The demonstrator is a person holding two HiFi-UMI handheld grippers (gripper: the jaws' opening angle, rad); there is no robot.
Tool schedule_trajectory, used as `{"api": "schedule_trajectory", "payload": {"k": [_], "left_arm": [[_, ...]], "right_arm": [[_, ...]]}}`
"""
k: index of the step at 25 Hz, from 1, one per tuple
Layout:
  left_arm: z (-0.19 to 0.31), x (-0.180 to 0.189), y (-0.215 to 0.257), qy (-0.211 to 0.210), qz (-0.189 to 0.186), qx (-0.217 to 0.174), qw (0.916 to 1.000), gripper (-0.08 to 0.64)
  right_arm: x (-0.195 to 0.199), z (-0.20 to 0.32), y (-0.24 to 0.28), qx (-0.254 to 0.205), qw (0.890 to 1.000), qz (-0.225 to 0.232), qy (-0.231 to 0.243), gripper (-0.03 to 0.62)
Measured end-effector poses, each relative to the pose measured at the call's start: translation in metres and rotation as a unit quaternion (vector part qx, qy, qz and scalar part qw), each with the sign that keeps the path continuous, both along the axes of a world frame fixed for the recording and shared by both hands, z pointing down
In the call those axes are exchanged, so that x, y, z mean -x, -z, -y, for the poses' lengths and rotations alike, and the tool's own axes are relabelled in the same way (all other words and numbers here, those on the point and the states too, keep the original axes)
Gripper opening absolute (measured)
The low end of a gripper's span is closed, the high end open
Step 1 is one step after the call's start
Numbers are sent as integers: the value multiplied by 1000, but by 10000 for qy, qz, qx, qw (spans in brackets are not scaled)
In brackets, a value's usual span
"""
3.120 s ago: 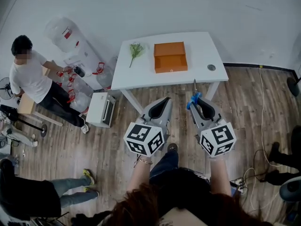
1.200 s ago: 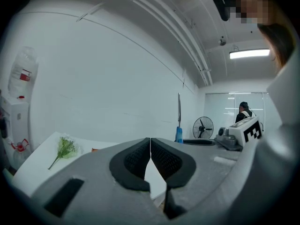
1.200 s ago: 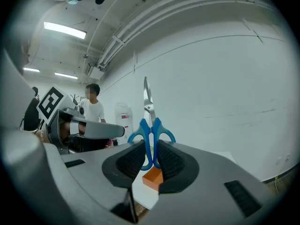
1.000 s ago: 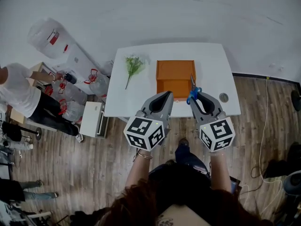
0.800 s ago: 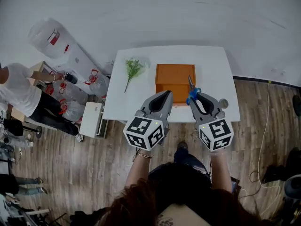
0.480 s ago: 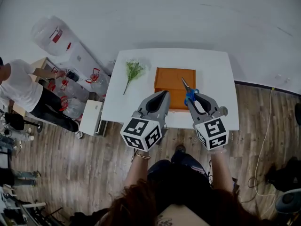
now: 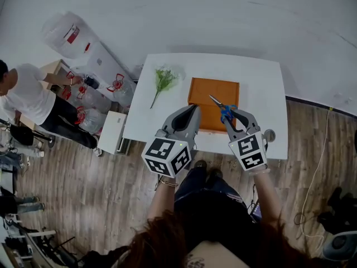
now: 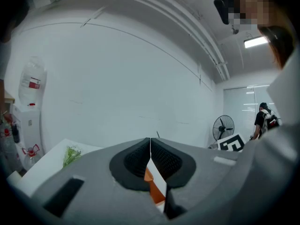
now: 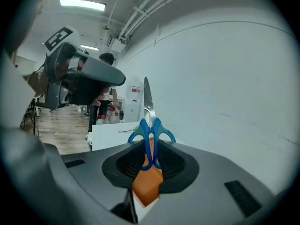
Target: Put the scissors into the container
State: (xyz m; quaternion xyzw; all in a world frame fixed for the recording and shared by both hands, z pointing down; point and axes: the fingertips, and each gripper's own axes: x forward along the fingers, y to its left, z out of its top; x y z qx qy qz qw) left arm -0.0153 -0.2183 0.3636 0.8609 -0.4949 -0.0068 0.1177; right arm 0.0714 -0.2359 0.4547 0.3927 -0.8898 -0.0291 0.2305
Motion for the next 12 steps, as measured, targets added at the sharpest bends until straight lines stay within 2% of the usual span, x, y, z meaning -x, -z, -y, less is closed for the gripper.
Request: {"api": "schedule_trajectory", "payload": {"k": [12], "left_arm": [[49, 12, 9, -364, 63, -100, 9993, 18]], "right_arm": [[22, 35, -50, 154, 9936, -1098, 232, 72]]}}
